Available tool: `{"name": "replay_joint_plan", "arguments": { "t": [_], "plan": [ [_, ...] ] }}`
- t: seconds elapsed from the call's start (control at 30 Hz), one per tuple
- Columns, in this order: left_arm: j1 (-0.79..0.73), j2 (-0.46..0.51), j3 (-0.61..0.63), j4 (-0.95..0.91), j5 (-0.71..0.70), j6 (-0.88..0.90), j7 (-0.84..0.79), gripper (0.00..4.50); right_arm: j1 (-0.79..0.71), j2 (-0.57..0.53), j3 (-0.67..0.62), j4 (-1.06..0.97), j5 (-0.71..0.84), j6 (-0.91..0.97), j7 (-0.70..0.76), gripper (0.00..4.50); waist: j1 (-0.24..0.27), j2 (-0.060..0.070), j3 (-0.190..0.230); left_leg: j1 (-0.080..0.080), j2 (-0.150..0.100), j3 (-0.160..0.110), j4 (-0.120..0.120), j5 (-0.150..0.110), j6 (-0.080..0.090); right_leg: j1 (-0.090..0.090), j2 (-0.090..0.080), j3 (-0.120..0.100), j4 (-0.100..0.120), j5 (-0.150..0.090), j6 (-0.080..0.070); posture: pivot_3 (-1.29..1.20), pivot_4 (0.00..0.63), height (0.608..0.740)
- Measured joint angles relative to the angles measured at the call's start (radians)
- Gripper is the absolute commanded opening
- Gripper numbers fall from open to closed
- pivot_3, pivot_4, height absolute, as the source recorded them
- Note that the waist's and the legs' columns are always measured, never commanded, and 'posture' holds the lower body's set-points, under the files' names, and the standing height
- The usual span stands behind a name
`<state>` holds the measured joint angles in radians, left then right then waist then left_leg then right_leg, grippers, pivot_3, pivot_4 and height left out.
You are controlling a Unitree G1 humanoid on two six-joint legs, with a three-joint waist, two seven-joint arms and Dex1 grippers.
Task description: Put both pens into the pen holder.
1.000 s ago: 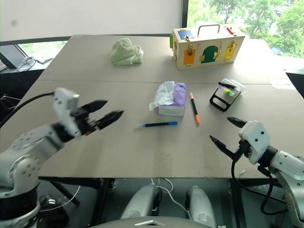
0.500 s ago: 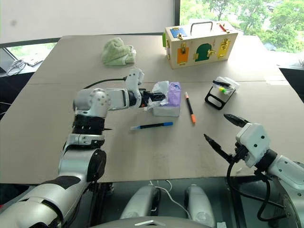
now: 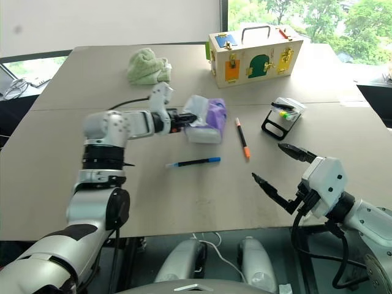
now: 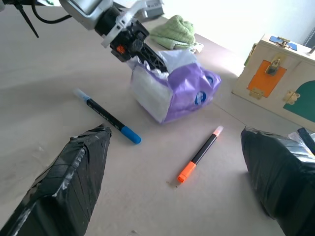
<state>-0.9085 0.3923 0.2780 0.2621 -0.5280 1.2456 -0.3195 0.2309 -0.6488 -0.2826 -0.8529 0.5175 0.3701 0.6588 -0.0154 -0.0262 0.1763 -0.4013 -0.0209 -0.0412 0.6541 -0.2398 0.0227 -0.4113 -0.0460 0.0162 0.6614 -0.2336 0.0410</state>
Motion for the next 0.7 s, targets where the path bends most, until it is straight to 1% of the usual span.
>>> {"name": "replay_joint_plan", "arguments": {
  "t": [0.03,0.1,0.17,0.27,0.33,0.37,0.43,0.47,0.5,0.53,0.57,0.6,0.63,0.67,0.7],
  "plan": [
    [0.021,0.023,0.036,-0.038,-0.006,0.019,0.014,0.03,-0.007,0.000,0.001,0.000,0.002,0.000,0.000,4.50,-0.007,0.000,0.000,0.002,0.001,0.003,-0.001,0.000,0.000,0.000,0.000,0.003,0.000,0.000,0.000,0.00,0.150,0.740],
    [0.132,0.115,0.177,-0.188,0.000,0.086,0.076,0.03,-0.048,-0.002,0.032,0.020,0.000,0.005,-0.001,4.50,-0.019,0.000,0.000,0.004,0.001,0.004,-0.003,0.000,0.000,0.000,0.000,0.004,0.000,0.000,0.000,0.00,0.150,0.740],
    [0.246,0.173,0.250,-0.269,0.017,0.116,0.104,0.03,-0.077,-0.003,0.062,0.050,-0.004,0.015,-0.002,4.50,-0.015,0.000,0.000,0.003,0.001,0.004,-0.003,0.000,0.000,0.000,-0.001,0.003,0.000,0.000,0.000,0.00,0.150,0.740],
    [0.390,0.204,0.358,-0.343,0.034,0.171,0.129,0.03,-0.139,-0.015,0.125,0.097,-0.013,0.053,-0.002,4.50,0.003,-0.002,0.000,0.002,-0.001,0.003,-0.002,0.000,0.000,0.000,-0.002,0.003,-0.001,0.000,0.000,0.00,0.150,0.740],
    [0.450,0.225,0.425,-0.410,0.034,0.220,0.129,0.03,-0.219,-0.042,0.180,0.133,-0.027,0.118,-0.014,4.50,0.010,-0.005,0.000,0.001,-0.001,0.002,-0.001,0.000,0.000,0.001,-0.003,0.001,-0.001,0.000,0.000,0.00,0.150,0.740],
    [0.476,0.239,0.463,-0.454,0.036,0.259,0.132,0.86,-0.278,-0.048,0.202,0.161,-0.038,0.153,-0.028,4.50,0.013,-0.006,0.000,0.001,-0.001,0.001,-0.001,0.000,0.001,0.001,-0.003,0.001,-0.001,0.000,0.000,0.00,0.150,0.740],
    [0.484,0.240,0.502,-0.487,0.045,0.300,0.145,1.42,-0.316,-0.048,0.209,0.184,-0.039,0.184,-0.038,4.50,0.024,-0.006,0.000,0.002,-0.002,0.000,-0.001,-0.001,0.003,0.001,-0.003,0.001,-0.001,0.000,0.000,0.00,0.150,0.740],
    [0.528,0.245,0.538,-0.523,0.050,0.329,0.150,2.01,-0.388,-0.042,0.245,0.221,-0.039,0.236,-0.049,4.50,0.024,-0.005,0.000,0.003,-0.001,0.000,-0.001,-0.001,0.002,0.001,-0.002,0.001,0.000,0.000,0.000,0.00,0.150,0.740],
    [0.547,0.239,0.547,-0.535,0.054,0.343,0.152,2.50,-0.430,-0.034,0.262,0.248,-0.043,0.264,-0.061,4.50,0.023,-0.005,0.000,0.003,-0.001,0.001,-0.001,-0.001,0.002,0.001,-0.003,0.001,0.000,0.000,0.000,0.00,0.150,0.740],
    [0.564,0.232,0.549,-0.552,0.054,0.349,0.152,2.80,-0.473,-0.027,0.280,0.276,-0.049,0.291,-0.074,4.50,0.022,-0.005,0.000,0.003,-0.001,0.001,-0.001,-0.001,0.001,0.001,-0.003,0.002,0.000,0.000,-0.001,0.00,0.150,0.740],
    [0.583,0.230,0.556,-0.575,0.054,0.352,0.148,3.30,-0.522,-0.018,0.304,0.307,-0.057,0.328,-0.089,4.50,0.021,-0.005,0.000,0.003,-0.001,0.000,-0.001,0.000,0.000,0.001,-0.003,0.002,0.000,0.000,-0.001,0.00,0.150,0.740],
    [0.597,0.230,0.570,-0.601,0.052,0.356,0.138,3.54,-0.574,-0.004,0.331,0.335,-0.070,0.367,-0.106,4.50,0.021,-0.005,0.000,0.003,-0.001,0.000,-0.001,0.001,-0.001,0.001,-0.002,0.002,0.000,0.000,-0.001,0.00,0.150,0.740],
    [0.624,0.234,0.583,-0.639,0.033,0.341,0.099,3.54,-0.648,0.006,0.378,0.381,-0.090,0.430,-0.126,4.50,0.020,-0.005,0.000,0.002,-0.001,0.000,-0.002,0.001,-0.002,0.000,-0.003,0.003,0.000,0.000,-0.001,0.00,0.150,0.740],
    [0.624,0.234,0.583,-0.645,0.030,0.339,0.094,3.54,-0.654,0.006,0.383,0.386,-0.092,0.436,-0.128,4.50,0.023,-0.005,0.000,0.001,-0.001,0.000,-0.002,0.002,-0.002,0.000,-0.003,0.002,0.000,0.000,-0.001,0.00,0.150,0.740],
    [0.661,0.236,0.598,-0.676,0.008,0.289,0.047,3.54,-0.699,0.021,0.409,0.420,-0.101,0.484,-0.142,4.50,0.024,-0.005,0.000,0.001,-0.001,0.000,-0.002,0.001,-0.003,0.000,-0.003,0.002,-0.001,0.000,-0.002,0.00,0.150,0.740]
  ]
}}
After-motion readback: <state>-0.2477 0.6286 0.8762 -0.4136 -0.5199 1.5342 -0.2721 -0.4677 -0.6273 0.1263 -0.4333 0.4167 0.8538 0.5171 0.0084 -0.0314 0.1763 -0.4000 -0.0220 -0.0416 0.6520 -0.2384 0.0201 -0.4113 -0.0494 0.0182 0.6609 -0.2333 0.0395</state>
